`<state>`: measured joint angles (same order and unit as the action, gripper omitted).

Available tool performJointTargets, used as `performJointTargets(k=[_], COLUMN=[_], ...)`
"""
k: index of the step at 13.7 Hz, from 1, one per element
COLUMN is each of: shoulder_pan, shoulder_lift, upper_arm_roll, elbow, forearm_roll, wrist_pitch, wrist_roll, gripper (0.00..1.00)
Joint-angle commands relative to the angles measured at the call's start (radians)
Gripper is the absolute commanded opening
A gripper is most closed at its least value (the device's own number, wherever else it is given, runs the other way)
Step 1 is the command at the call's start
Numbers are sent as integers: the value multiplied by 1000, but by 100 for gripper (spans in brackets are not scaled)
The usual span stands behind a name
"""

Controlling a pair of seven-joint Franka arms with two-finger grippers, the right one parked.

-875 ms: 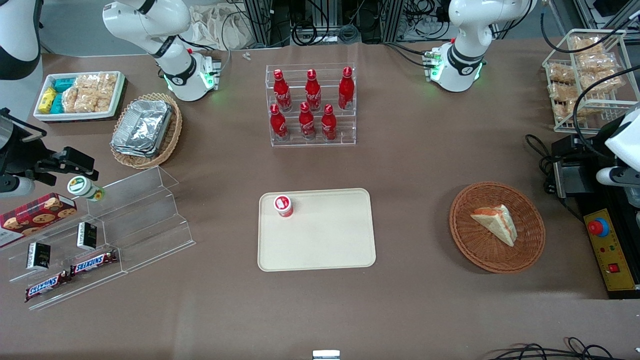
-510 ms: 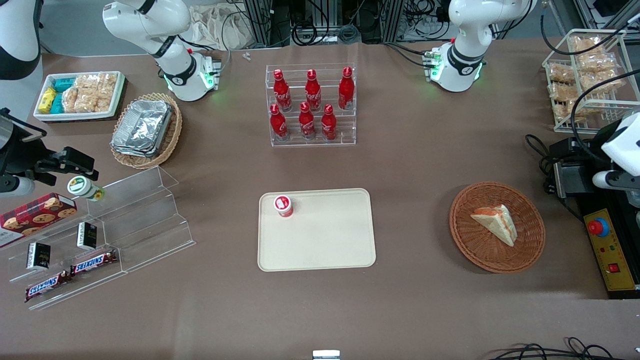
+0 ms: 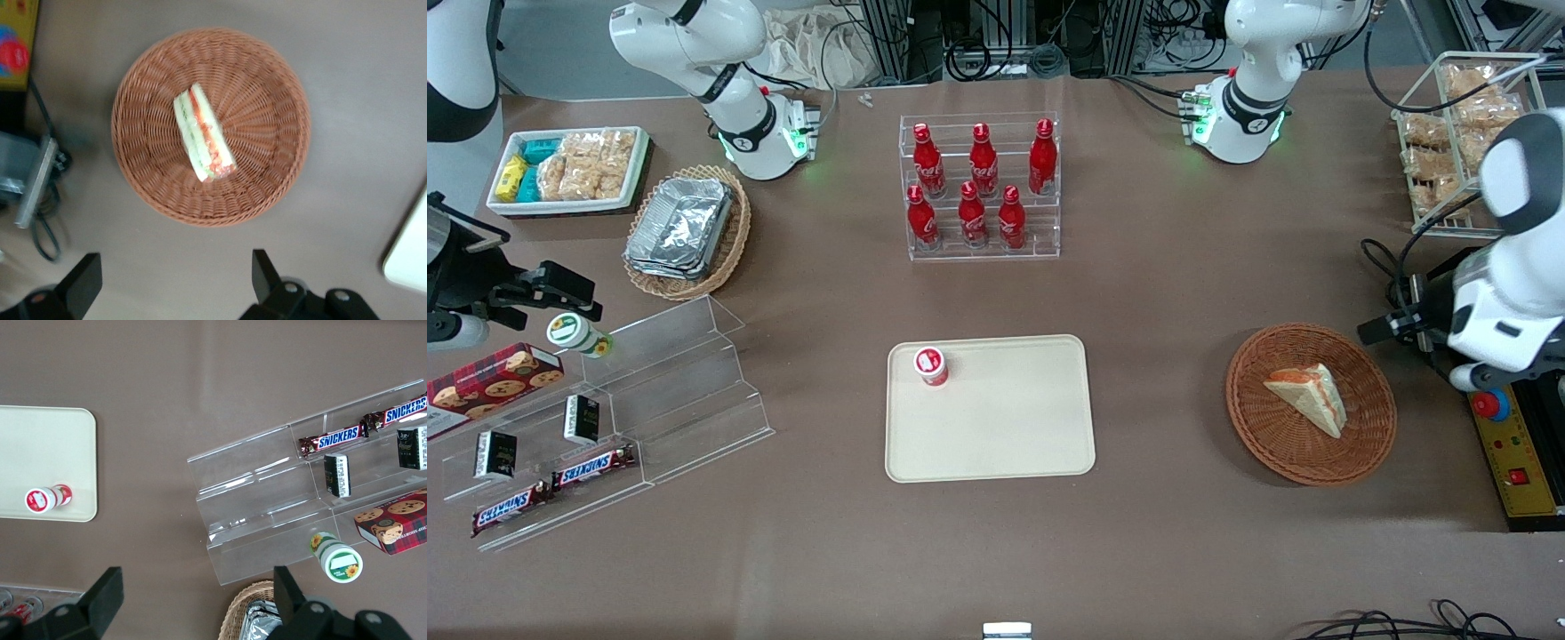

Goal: Place sandwich from basket to tray
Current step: 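Move the open left gripper over the sandwich in the wicker basket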

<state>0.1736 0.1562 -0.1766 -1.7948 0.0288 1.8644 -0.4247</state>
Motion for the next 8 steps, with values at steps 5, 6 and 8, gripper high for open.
performJointTargets(k=[5, 6, 8], shoulder_pan=[9, 9, 9], shoulder_lift=[66, 88, 117], upper_arm_roll=[2, 2, 2], elbow=[-230, -227, -221], forearm_roll=[20, 19, 20], wrist_pitch=[353, 384, 420], wrist_roll=[-230, -238, -262], gripper=[100, 100, 100])
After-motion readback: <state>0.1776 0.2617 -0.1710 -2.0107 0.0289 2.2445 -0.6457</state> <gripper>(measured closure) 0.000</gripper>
